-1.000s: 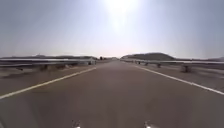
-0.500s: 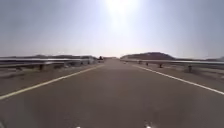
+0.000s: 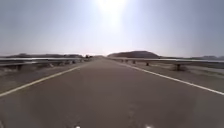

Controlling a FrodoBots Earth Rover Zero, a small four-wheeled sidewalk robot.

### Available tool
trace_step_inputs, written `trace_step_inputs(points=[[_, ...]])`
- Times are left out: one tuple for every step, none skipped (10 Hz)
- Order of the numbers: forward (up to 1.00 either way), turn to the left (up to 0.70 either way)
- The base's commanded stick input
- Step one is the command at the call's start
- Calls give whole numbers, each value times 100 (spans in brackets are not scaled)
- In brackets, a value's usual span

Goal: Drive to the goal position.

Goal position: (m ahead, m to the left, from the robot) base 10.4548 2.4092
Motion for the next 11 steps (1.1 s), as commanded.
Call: trace_step_inputs(points=[[70,0],[70,0],[70,0],[70,0],[70,0],[70,0],[70,0],[70,0],[70,0],[70,0],[70,2]])
